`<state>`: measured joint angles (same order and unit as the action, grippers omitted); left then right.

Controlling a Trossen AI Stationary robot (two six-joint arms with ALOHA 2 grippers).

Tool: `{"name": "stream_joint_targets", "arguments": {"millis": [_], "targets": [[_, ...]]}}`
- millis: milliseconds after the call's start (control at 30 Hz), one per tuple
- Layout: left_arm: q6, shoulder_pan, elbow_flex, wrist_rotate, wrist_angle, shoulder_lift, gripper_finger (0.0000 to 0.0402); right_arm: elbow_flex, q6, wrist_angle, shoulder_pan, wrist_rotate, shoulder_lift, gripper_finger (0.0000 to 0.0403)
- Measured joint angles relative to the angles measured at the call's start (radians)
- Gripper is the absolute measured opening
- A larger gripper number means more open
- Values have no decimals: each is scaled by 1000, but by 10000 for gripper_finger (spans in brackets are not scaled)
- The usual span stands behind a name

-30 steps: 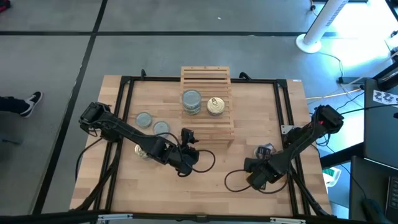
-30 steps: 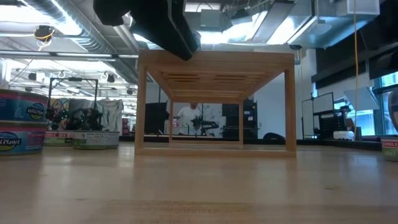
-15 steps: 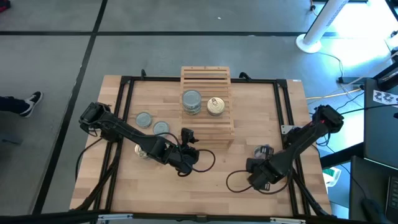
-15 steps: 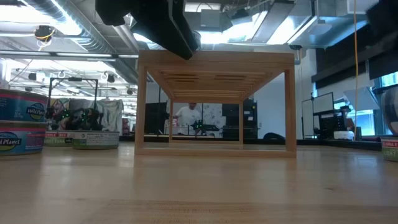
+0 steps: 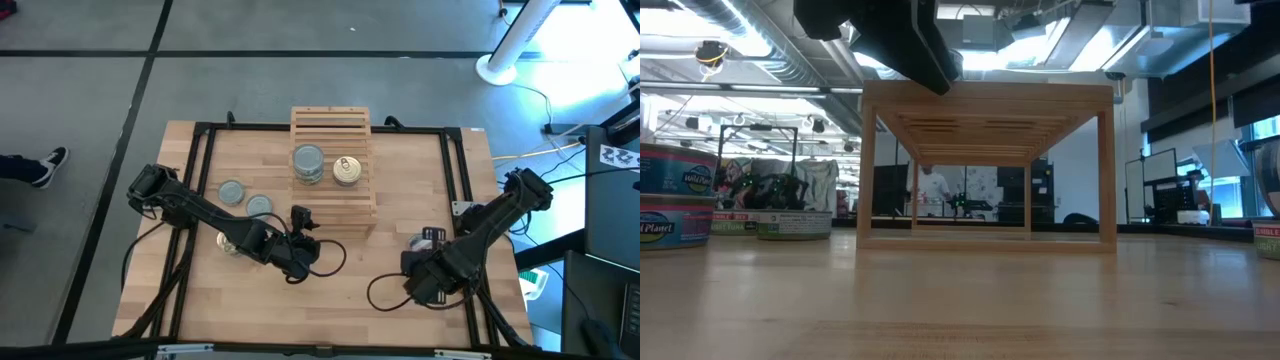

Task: Stack canned seafood by type on shelf
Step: Stack the blue tuna can on top of the blue tuna can on the shelf

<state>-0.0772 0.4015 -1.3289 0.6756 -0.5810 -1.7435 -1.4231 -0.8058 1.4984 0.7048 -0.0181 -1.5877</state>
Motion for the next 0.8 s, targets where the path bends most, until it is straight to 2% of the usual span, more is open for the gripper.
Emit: {"name": "stream_joint_targets", "arguments": {"millis": [100,333,500,633,800], "targets": [[0,0,0,0,0,0,272,0,-5,21,-25,26,0,71],[0,0,0,0,0,1,272,0,46,73,-102,3,0,212],[0,0,0,0,-1,1,272,0,91,73,-148,0,0,291],[0,0,0,0,-1,1,272,0,216,73,-170,-1,0,327],[3,0,0,0,-1,1,272,0,397,73,-169,-44,0,341]]}}
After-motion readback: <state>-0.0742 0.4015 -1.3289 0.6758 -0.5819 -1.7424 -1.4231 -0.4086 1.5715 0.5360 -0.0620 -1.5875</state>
